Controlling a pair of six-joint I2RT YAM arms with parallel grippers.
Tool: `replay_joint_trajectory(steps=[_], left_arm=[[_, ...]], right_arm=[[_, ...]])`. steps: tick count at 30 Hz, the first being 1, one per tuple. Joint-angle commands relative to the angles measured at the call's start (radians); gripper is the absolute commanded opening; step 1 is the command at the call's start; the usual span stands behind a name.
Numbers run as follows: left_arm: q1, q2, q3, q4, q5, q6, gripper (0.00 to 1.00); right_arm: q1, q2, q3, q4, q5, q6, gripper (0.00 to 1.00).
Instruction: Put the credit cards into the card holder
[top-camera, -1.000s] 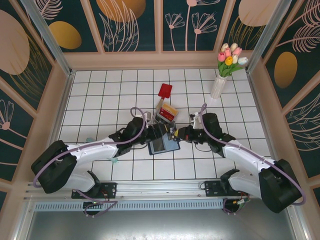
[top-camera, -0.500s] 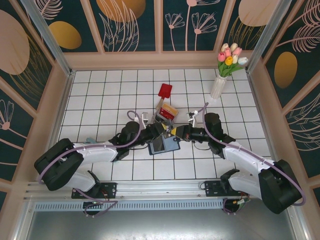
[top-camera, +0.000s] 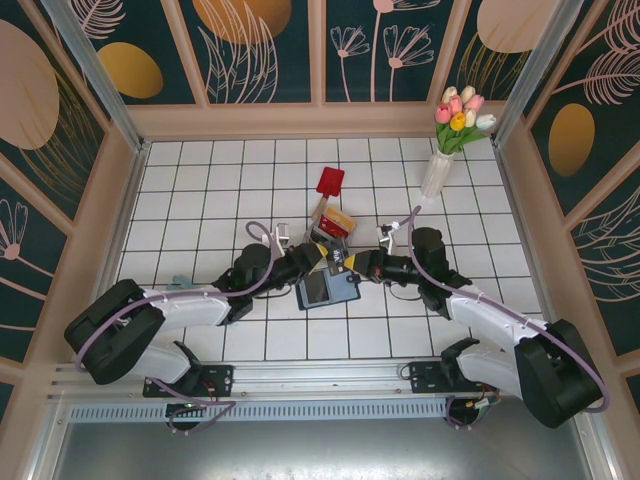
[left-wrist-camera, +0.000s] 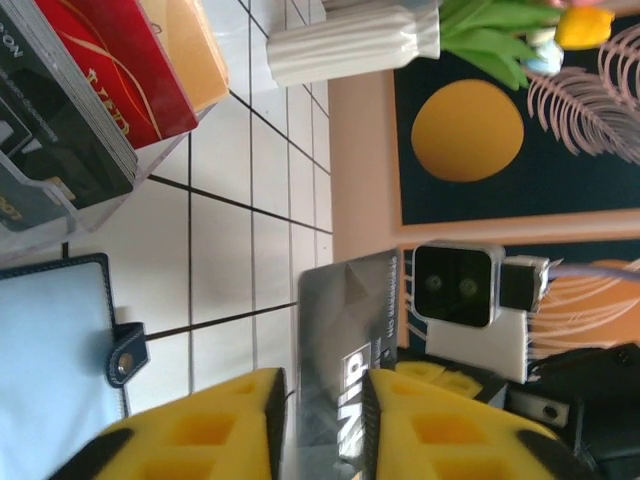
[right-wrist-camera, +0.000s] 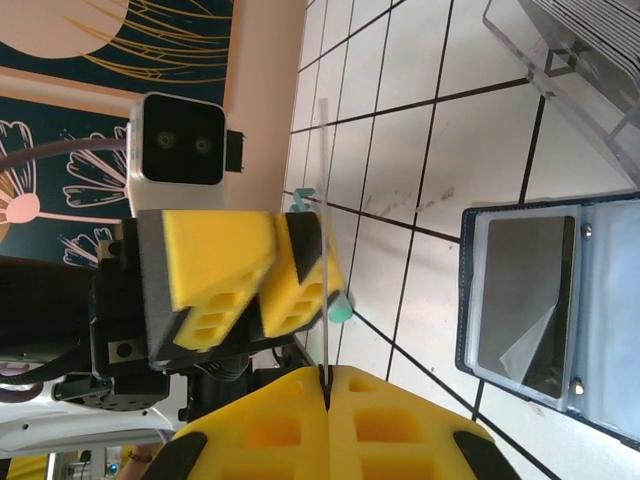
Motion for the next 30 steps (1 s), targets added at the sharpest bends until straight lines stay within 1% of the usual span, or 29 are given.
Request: replay_joint_trajectory(steps=[1, 5, 7, 11, 14, 17, 18, 20, 21, 22, 23, 25, 28, 30], left_arm=[[0.008, -0.022, -0.001, 0.024, 0.005, 0.004, 0.40], [0.007, 0.009, 0.028, 0.043, 0.053, 0.017, 0.42], [0.006, 0.021, 0.026, 0.077, 0.064, 0.005, 0.39], [0.006, 0.023, 0.016, 0.124, 0.065, -0.004, 0.26], [0.008, 0.018, 0.009, 0.134, 0.065, -0.002, 0.12], [0.007, 0.000, -0.010, 0.119, 0.045, 0.000, 0.02], [0.007, -0.010, -0.018, 0.103, 0.028, 0.002, 0.00], [0.007, -0.027, -0.034, 0.040, -0.002, 0.013, 0.00], [0.007, -0.037, -0.032, -0.028, -0.021, 0.027, 0.00], [0.008, -0.040, -0.025, -0.108, -0.035, 0.051, 0.00], [0.006, -0.040, -0.019, -0.170, -0.045, 0.075, 0.00], [0.007, -0.024, -0.011, -0.257, -0.064, 0.100, 0.00], [-0.005, 0.010, -0.005, -0.274, -0.080, 0.106, 0.00], [-0.018, 0.037, 0.022, -0.320, -0.107, 0.116, 0.00]], right_arm=[[-0.006, -0.012, -0.020, 0.111, -0.040, 0.050, 0.00], [-0.007, -0.005, -0.020, 0.163, -0.056, 0.080, 0.00], [-0.006, -0.003, -0.016, 0.166, -0.059, 0.081, 0.00], [-0.006, 0.012, -0.019, 0.158, -0.058, 0.073, 0.01], [-0.007, 0.021, -0.026, 0.156, -0.056, 0.071, 0.01], [-0.006, 0.019, -0.022, 0.086, -0.023, 0.034, 0.04], [-0.007, 0.019, -0.012, 0.032, -0.011, 0.001, 0.07], [-0.010, 0.014, 0.010, -0.090, 0.036, -0.080, 0.21], [-0.011, 0.010, 0.026, -0.192, 0.102, -0.132, 0.30], [-0.011, 0.012, 0.042, -0.293, 0.190, -0.186, 0.36], [-0.012, 0.024, 0.054, -0.375, 0.275, -0.228, 0.39], [-0.014, 0.066, 0.067, -0.459, 0.365, -0.289, 0.39], [-0.013, 0.126, 0.074, -0.445, 0.370, -0.317, 0.39], [-0.010, 0.146, 0.074, -0.423, 0.381, -0.314, 0.40]])
